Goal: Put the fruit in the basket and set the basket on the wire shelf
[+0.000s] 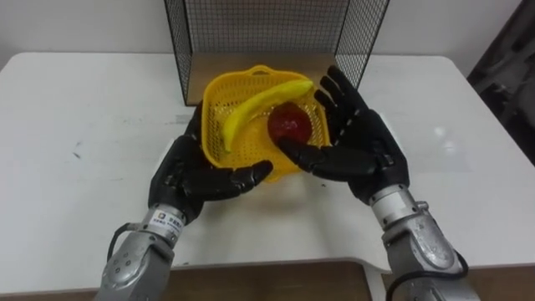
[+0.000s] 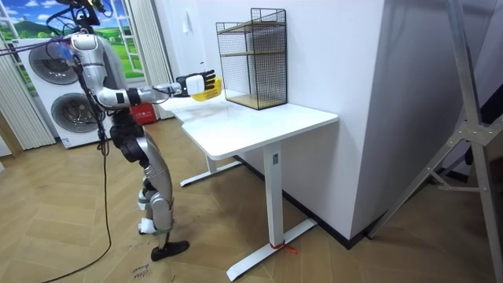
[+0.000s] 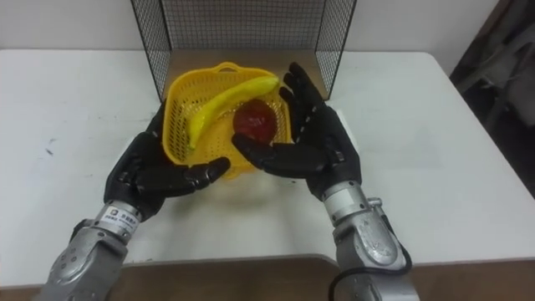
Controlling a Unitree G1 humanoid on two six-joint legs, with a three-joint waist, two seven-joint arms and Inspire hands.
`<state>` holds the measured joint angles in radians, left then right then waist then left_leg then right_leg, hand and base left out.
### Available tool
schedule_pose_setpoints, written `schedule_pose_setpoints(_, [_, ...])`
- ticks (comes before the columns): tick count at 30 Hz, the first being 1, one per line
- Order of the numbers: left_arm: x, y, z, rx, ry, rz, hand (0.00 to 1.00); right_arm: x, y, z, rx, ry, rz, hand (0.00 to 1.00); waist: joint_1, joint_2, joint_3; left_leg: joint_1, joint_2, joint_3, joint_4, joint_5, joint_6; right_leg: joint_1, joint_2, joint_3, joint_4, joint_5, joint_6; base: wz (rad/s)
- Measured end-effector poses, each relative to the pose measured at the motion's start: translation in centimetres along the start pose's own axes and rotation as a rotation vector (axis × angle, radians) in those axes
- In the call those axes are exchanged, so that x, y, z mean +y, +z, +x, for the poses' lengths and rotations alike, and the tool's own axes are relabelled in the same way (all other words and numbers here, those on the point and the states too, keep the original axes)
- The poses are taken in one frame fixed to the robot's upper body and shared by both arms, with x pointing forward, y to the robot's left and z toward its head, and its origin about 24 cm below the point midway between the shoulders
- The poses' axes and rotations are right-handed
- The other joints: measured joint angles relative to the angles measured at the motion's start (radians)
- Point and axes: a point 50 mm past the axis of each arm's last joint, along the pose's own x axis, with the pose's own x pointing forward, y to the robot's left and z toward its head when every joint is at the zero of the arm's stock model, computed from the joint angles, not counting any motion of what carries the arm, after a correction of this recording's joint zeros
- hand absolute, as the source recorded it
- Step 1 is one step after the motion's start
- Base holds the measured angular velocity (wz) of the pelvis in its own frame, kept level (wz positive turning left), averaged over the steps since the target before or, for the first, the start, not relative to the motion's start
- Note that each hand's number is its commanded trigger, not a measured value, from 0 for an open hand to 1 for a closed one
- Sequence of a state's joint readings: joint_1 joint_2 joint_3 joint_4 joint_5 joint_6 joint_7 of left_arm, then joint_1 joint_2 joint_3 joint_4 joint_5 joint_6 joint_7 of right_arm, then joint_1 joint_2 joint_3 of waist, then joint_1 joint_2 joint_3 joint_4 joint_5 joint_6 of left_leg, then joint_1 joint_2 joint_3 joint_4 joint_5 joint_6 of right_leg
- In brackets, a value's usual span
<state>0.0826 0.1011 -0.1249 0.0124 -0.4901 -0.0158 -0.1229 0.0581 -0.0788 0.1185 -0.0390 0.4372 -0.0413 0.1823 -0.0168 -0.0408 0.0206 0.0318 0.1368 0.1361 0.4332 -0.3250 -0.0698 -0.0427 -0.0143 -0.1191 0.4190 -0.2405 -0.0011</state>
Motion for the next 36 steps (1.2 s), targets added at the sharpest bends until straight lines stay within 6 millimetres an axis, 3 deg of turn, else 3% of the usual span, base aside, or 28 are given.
schedule_pose_setpoints(3, [0.4,0.1,-0.1,-0.001,0.011,0.011,0.00,-0.2,0.0,-0.1,0.005,0.002,0.001,0.00,0.003,-0.002,0.0042,-0.048,0.028,-0.001,0.159,-0.015,-0.007,-0.024,0.011,0.008,0.088,-0.076,-0.018,-0.03])
schedule_pose_setpoints(4, [0.3,0.1,-0.1,0.000,0.007,0.011,0.00,-0.2,0.0,-0.1,0.005,0.001,0.000,0.00,0.003,0.000,0.0029,-0.065,0.035,-0.003,0.197,-0.010,0.000,-0.027,0.019,0.018,0.098,-0.082,-0.025,0.00])
schedule_pose_setpoints(5, [0.3,0.1,0.0,0.001,0.007,0.015,0.00,-0.2,-0.1,-0.1,0.007,-0.002,0.002,0.00,0.004,0.003,0.0029,-0.114,0.044,-0.007,0.286,0.020,0.017,-0.019,0.035,0.047,0.108,-0.088,-0.038,0.16])
schedule_pose_setpoints(6, [0.2,0.0,0.0,0.005,0.004,0.028,0.00,0.0,-0.4,0.0,0.016,0.000,0.007,0.00,-0.007,-0.010,0.0075,-0.167,0.020,-0.029,0.329,0.040,0.035,-0.008,0.039,0.085,0.106,-0.091,-0.054,0.29])
schedule_pose_setpoints(7, [-0.1,-0.1,0.1,0.006,-0.002,0.024,0.00,-0.2,-0.3,-0.1,0.019,-0.007,-0.001,0.00,-0.009,-0.010,0.0073,-0.192,-0.012,-0.033,0.311,0.035,0.043,-0.007,0.038,0.099,0.104,-0.091,-0.056,0.34])
schedule_pose_setpoints(8, [-0.6,-0.2,0.3,0.004,-0.015,0.011,0.00,-0.8,-0.1,-0.2,0.021,-0.019,-0.021,0.00,-0.001,-0.013,0.0085,-0.242,-0.073,-0.033,0.244,0.037,0.051,-0.012,0.036,0.133,0.102,-0.091,-0.058,0.00])
schedule_pose_setpoints(9, [-0.8,-0.3,0.3,0.004,-0.019,0.009,0.00,-1.1,-0.1,-0.3,0.030,-0.023,-0.026,0.00,0.020,-0.007,0.0045,-0.276,-0.130,-0.029,0.130,0.059,0.056,-0.013,0.035,0.165,0.098,-0.091,-0.058,-0.26])
schedule_pose_setpoints(10, [-0.7,-0.2,0.3,0.004,-0.018,0.013,0.00,-1.1,-0.1,-0.3,0.037,-0.024,-0.028,0.00,0.029,-0.003,0.0019,-0.286,-0.148,-0.031,0.060,0.084,0.057,-0.014,0.035,0.177,0.098,-0.091,-0.057,-0.64])
schedule_pose_setpoints(11, [-0.6,-0.1,0.3,-0.004,-0.009,0.010,0.00,-1.1,-0.3,-0.3,0.053,-0.018,-0.028,0.00,0.054,0.003,-0.0008,-0.289,-0.160,-0.040,-0.058,0.162,0.077,-0.013,0.035,0.180,0.099,-0.094,-0.058,-0.74])
schedule_pose_setpoints(12, [-0.1,0.1,0.2,-0.009,0.004,0.018,0.00,-0.9,-0.6,-0.3,0.069,-0.010,-0.022,0.00,0.060,-0.001,-0.0060,-0.292,-0.157,-0.063,-0.094,0.215,0.082,-0.005,0.029,0.168,0.100,-0.105,-0.054,-0.65])
schedule_pose_setpoints(14, [0.3,0.4,0.2,-0.019,0.016,0.028,0.00,-0.6,-0.7,-0.3,0.073,0.007,-0.017,0.00,0.050,-0.010,-0.0233,-0.289,-0.158,-0.064,-0.095,0.260,0.083,0.003,0.024,0.158,0.097,-0.122,-0.041,-0.26])
schedule_pose_setpoints(16, [0.3,0.4,0.2,-0.021,0.016,0.028,0.00,-0.6,-0.7,-0.3,0.076,0.013,-0.020,0.00,0.042,-0.029,-0.0258,-0.281,-0.168,-0.064,-0.089,0.265,0.086,0.024,0.014,0.160,0.077,-0.131,-0.032,-0.06])
schedule_pose_setpoints(17, [0.2,0.4,0.2,-0.019,0.010,0.028,0.00,-0.8,-0.6,-0.3,0.073,0.008,-0.025,0.00,0.042,-0.028,-0.0256,-0.278,-0.170,-0.064,-0.079,0.276,0.098,0.040,0.014,0.162,0.057,-0.129,-0.024,-0.13])
schedule_pose_setpoints(18, [0.0,0.3,0.3,-0.018,0.002,0.027,0.00,-0.7,-0.5,-0.3,0.070,0.009,-0.024,0.00,0.044,-0.025,-0.0230,-0.276,-0.177,-0.069,-0.065,0.291,0.127,0.054,0.011,0.167,0.047,-0.131,-0.022,-0.16])
schedule_pose_setpoints(22, [-0.1,0.3,0.3,-0.023,-0.003,0.029,0.00,-1.0,-0.4,-0.3,0.067,-0.007,-0.029,0.00,0.046,-0.035,-0.0174,-0.256,-0.234,-0.052,-0.050,0.239,0.171,0.081,-0.049,0.171,0.052,-0.172,0.003,-0.02])
schedule_pose_setpoints(24, [-0.2,0.7,0.3,-0.037,-0.007,0.036,0.00,-0.9,-0.4,-0.2,0.068,-0.008,-0.036,0.00,0.053,-0.035,-0.0073,-0.251,-0.258,-0.031,-0.028,0.201,0.187,0.053,-0.087,0.129,0.150,-0.189,0.030,-0.11])
schedule_pose_setpoints(25, [-0.2,0.7,0.3,-0.038,-0.008,0.037,0.00,-0.8,-0.5,-0.2,0.071,-0.008,-0.042,0.00,0.055,-0.035,-0.0056,-0.246,-0.261,-0.024,-0.023,0.192,0.196,0.036,-0.097,0.114,0.195,-0.187,0.035,-0.08])
schedule_pose_setpoints(27, [0.1,0.9,0.3,-0.046,-0.007,0.051,0.00,-0.6,-0.6,-0.2,0.076,-0.009,-0.053,0.00,0.051,-0.031,-0.0041,-0.221,-0.268,-0.026,-0.011,0.162,0.207,-0.001,-0.123,0.085,0.317,-0.146,0.070,0.03])
schedule_pose_setpoints(28, [0.0,1.0,0.4,-0.050,-0.010,0.052,0.00,-0.7,-0.5,-0.2,0.074,-0.011,-0.053,0.00,0.050,-0.028,-0.0027,-0.215,-0.268,-0.030,-0.009,0.154,0.209,-0.003,-0.121,0.083,0.329,-0.137,0.075,0.00])
schedule_pose_setpoints(29, [-0.3,1.2,0.6,-0.061,-0.022,0.055,0.00,-0.6,-0.4,0.0,0.068,-0.011,-0.054,0.00,0.052,-0.022,-0.0027,-0.211,-0.266,-0.038,-0.008,0.141,0.211,-0.010,-0.120,0.078,0.323,-0.139,0.075,-0.05])
schedule_pose_setpoints(30, [-0.5,1.6,0.9,-0.077,-0.027,0.071,0.00,-0.6,-0.1,0.3,0.055,-0.008,-0.058,0.00,0.052,-0.008,0.0058,-0.211,-0.260,-0.040,-0.008,0.136,0.214,-0.033,-0.119,0.063,0.303,-0.148,0.071,0.00])
schedule_pose_setpoints(32, [-0.6,1.9,1.2,-0.090,-0.033,0.078,0.00,-0.7,0.0,0.3,0.049,-0.009,-0.060,0.00,0.052,0.007,0.0078,-0.202,-0.254,-0.037,-0.019,0.135,0.215,-0.083,-0.117,0.049,0.233,-0.150,0.064,0.00])
schedule_pose_setpoints(35, [-0.6,2.3,1.6,-0.104,-0.028,0.100,0.00,-0.8,0.2,0.4,0.045,-0.013,-0.067,0.00,0.048,0.016,0.0088,-0.177,-0.251,-0.044,-0.030,0.129,0.211,-0.101,-0.112,0.034,0.105,-0.066,0.040,0.03])
schedule_pose_setpoints(36, [-0.8,2.6,1.9,-0.118,-0.034,0.099,0.00,-0.9,0.5,0.6,0.038,-0.014,-0.073,0.00,0.052,0.020,0.0112,-0.177,-0.240,-0.044,-0.042,0.132,0.205,-0.097,-0.098,0.033,0.078,-0.048,0.034,0.00])
